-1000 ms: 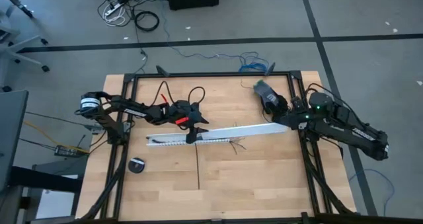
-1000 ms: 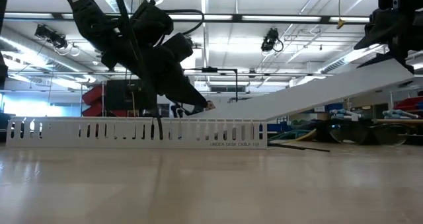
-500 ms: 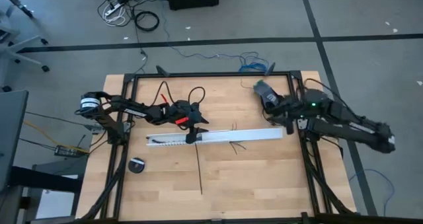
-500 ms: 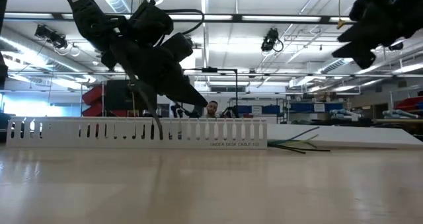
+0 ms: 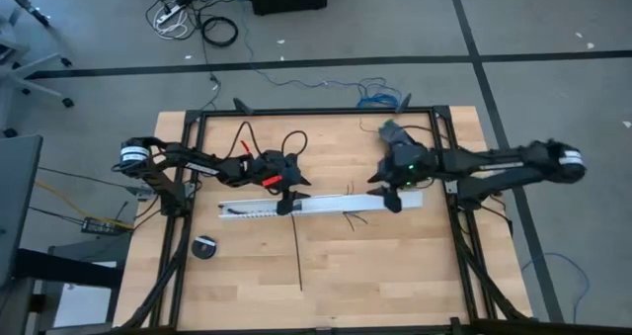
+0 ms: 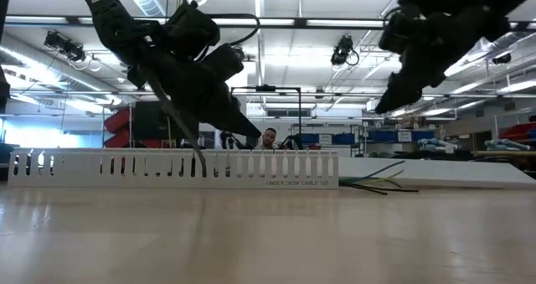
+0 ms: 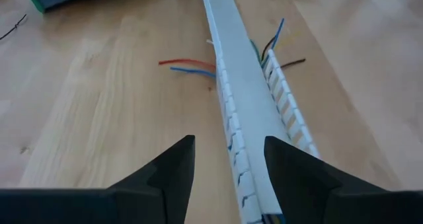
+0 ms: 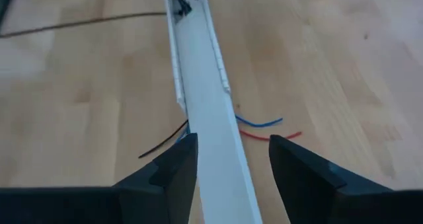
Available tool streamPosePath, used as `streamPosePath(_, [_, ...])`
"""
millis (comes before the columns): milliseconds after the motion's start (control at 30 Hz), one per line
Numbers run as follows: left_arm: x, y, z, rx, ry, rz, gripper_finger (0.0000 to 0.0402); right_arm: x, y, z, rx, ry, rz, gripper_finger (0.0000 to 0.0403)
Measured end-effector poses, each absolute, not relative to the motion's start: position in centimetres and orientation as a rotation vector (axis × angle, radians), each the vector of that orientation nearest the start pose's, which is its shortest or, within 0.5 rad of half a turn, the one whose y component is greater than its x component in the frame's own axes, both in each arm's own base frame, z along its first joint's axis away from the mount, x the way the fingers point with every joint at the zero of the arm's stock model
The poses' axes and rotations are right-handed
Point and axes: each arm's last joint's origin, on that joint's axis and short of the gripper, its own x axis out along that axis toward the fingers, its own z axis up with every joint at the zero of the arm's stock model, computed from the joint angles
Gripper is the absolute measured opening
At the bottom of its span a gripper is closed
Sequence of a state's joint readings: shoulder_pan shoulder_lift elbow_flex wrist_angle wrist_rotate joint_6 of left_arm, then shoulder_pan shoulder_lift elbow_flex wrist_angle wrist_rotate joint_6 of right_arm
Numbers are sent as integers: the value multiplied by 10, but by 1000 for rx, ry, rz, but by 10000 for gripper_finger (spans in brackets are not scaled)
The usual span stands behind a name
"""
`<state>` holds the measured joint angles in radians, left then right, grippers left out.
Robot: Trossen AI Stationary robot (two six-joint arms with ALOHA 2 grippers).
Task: Ziptie cables
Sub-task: Close the lid on the cable duct
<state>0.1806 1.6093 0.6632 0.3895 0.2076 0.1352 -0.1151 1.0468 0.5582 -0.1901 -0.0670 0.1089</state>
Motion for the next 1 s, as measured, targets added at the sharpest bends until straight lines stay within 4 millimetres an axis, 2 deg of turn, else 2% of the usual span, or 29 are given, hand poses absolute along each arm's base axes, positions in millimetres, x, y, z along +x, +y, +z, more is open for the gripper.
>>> streamPosePath(100, [299,49,152,52,556,-61,177,222,-14,207,101,740,-99,193])
streamPosePath(267, [299,49,151,94,566,-70,177,235,3,181,-87,967,-165,208])
streamPosePath(433, [299,50,151,95,564,-63,177,255,21,179,-251,959,-274,220])
streamPosePath(700, [299,51,151,105,567,-29,177,280,32,197,-236,924,-272,213])
streamPosePath(900, [299,51,151,98,565,-26,177,279,35,195,-154,932,-266,200])
streamPosePath(1000, [299,51,152,98,565,-26,177,276,44,191,-185,931,-250,197])
